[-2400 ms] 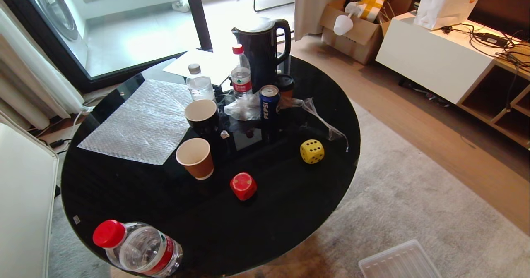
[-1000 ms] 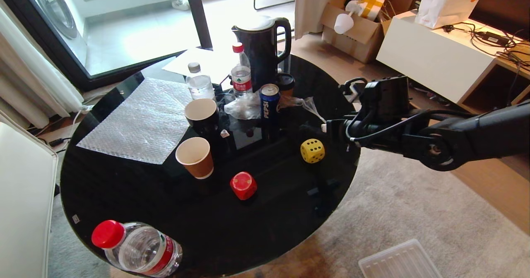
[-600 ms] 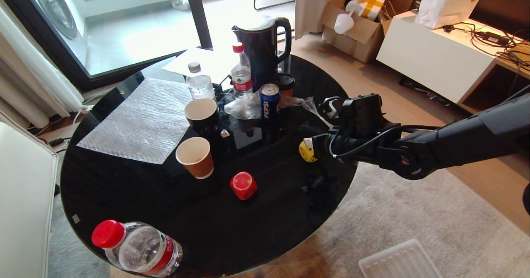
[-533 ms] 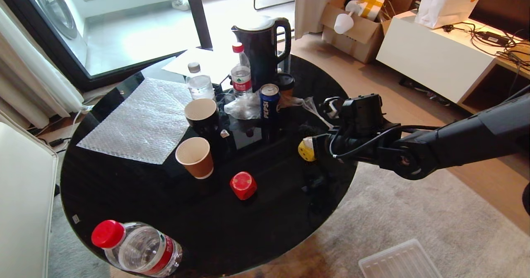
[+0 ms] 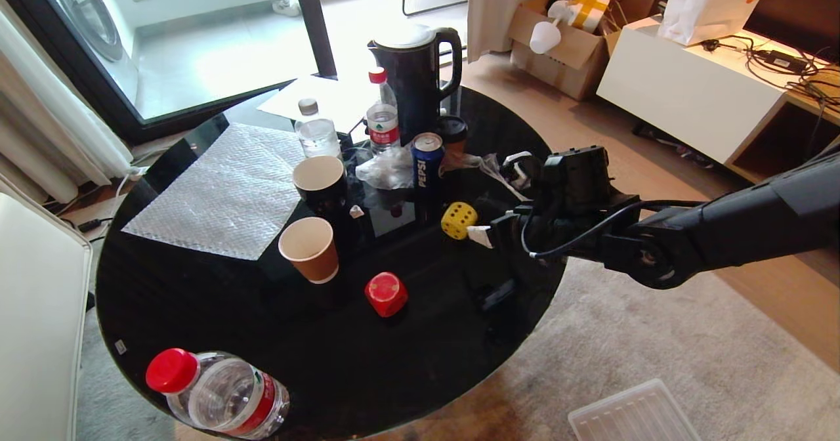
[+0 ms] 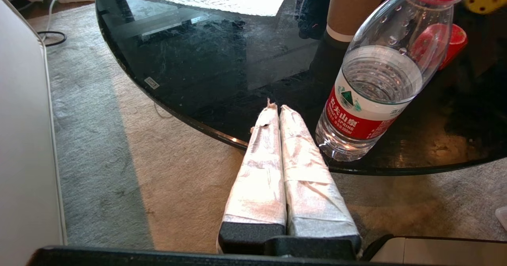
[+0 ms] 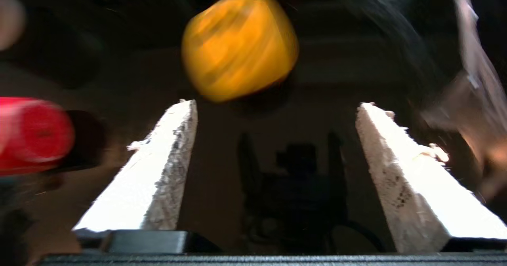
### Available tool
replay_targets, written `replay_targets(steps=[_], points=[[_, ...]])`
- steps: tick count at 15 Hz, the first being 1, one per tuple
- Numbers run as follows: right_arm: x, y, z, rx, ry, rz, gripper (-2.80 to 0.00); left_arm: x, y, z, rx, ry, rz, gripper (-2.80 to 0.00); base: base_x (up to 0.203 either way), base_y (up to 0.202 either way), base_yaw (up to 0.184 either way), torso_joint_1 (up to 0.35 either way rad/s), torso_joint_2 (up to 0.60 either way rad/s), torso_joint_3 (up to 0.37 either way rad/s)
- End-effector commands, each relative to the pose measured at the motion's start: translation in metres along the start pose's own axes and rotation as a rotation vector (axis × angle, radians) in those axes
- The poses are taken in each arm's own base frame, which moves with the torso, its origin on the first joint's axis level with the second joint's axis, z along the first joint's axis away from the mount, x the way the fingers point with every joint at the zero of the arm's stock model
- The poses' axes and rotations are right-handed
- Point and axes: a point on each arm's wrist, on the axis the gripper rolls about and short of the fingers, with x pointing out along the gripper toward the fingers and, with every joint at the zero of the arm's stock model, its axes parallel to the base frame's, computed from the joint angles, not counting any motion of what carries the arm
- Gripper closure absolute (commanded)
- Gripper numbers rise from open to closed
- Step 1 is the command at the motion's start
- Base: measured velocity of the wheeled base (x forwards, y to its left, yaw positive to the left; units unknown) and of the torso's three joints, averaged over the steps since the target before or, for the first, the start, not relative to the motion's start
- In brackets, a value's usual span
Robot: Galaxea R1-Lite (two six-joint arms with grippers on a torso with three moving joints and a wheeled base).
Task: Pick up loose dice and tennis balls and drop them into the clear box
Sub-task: Pick up toys out of the box
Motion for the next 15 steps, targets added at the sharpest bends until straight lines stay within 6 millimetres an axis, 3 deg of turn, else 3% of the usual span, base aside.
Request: replay_targets(steps=[1, 11, 13, 15], points=[[-0.011, 0.001, 0.005, -0.022, -0.026, 0.027, -2.80, 0.000, 0.000, 0.000, 0.000, 0.000, 0.000, 0.00, 0.000, 0.000, 0.000, 0.000, 0.00, 0.000], [-0.008, 0.005, 0.013, -0.042, -0.125, 0.093, -2.80, 0.000, 0.000, 0.000, 0.000, 0.000, 0.000, 0.00, 0.000, 0.000, 0.000, 0.000, 0.00, 0.000], [0.009, 0.005, 0.012, -0.048, -0.199, 0.090, -2.80, 0.000, 0.000, 0.000, 0.000, 0.000, 0.000, 0.00, 0.000, 0.000, 0.000, 0.000, 0.00, 0.000], [0.007, 0.005, 0.014, -0.048, -0.209, 0.086, -2.80, 0.000, 0.000, 0.000, 0.000, 0.000, 0.000, 0.00, 0.000, 0.000, 0.000, 0.000, 0.00, 0.000]])
